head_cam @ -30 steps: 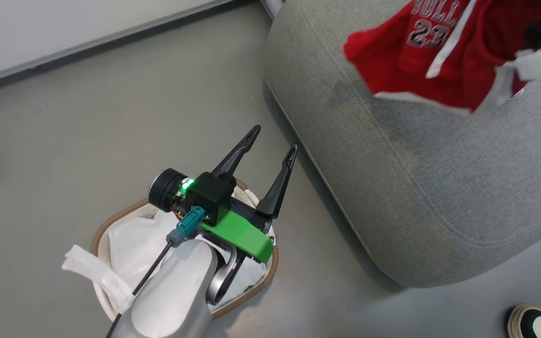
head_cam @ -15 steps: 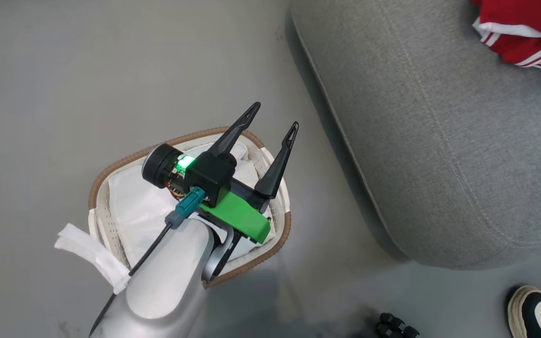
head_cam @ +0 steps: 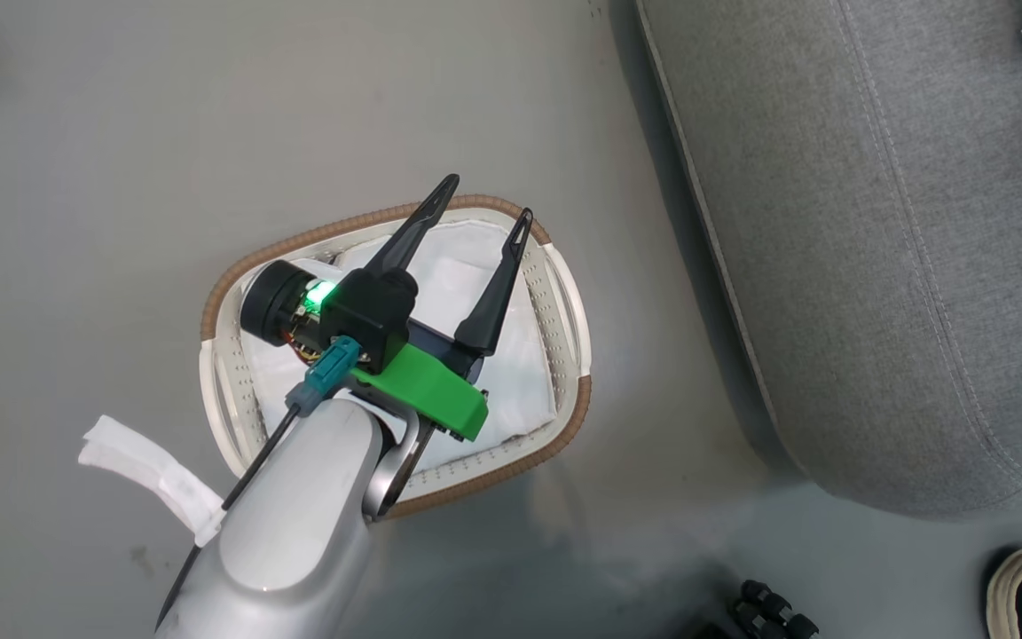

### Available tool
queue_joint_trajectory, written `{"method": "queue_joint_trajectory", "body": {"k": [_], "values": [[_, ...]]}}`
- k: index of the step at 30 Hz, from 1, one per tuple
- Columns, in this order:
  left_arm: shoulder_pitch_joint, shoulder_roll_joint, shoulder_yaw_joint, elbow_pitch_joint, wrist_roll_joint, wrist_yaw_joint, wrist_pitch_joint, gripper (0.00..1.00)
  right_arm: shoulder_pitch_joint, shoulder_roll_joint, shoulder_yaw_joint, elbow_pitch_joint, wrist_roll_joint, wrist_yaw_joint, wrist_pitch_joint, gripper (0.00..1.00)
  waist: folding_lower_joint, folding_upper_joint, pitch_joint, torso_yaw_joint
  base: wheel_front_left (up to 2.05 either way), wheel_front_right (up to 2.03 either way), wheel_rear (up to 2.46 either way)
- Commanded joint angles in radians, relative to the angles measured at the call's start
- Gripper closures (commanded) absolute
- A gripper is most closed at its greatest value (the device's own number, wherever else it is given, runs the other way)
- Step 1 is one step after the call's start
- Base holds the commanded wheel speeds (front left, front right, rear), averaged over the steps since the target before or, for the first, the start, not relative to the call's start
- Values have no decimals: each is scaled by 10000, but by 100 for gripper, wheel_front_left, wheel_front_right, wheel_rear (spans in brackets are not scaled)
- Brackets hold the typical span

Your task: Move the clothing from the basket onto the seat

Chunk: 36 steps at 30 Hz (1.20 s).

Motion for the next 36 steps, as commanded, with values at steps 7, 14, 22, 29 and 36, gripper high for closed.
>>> {"method": "queue_joint_trajectory", "body": {"k": [7, 14, 22, 29, 36], "values": [[669, -69, 787, -67, 110, -19, -8, 0, 2230, 609, 663, -2088, 583, -14, -18, 0, -1, -1, -1216, 263, 0, 0, 0], [1782, -147, 2179, -95, 226, -15, -8, 0, 4056, 1304, 1705, -4235, 791, -14, -20, 0, -1, -1, -2425, 735, 0, 0, 0], [2977, -201, 3175, -37, 241, -17, -8, 0, 5208, 1809, 1170, -4409, 743, -14, -20, 0, -1, -1, -3444, 1434, 0, 0, 0], [3885, -264, 3861, -220, 289, -18, -8, 0, 6206, 2291, -75, -3896, 308, -14, -20, 0, -1, -1, -4144, 1740, 0, 0, 0], [4673, -295, 4722, -375, 490, -19, -8, 0, 7519, 2933, -951, -3920, -154, -14, -21, 0, -1, -1, -4938, 1886, 0, 0, 0]]}}
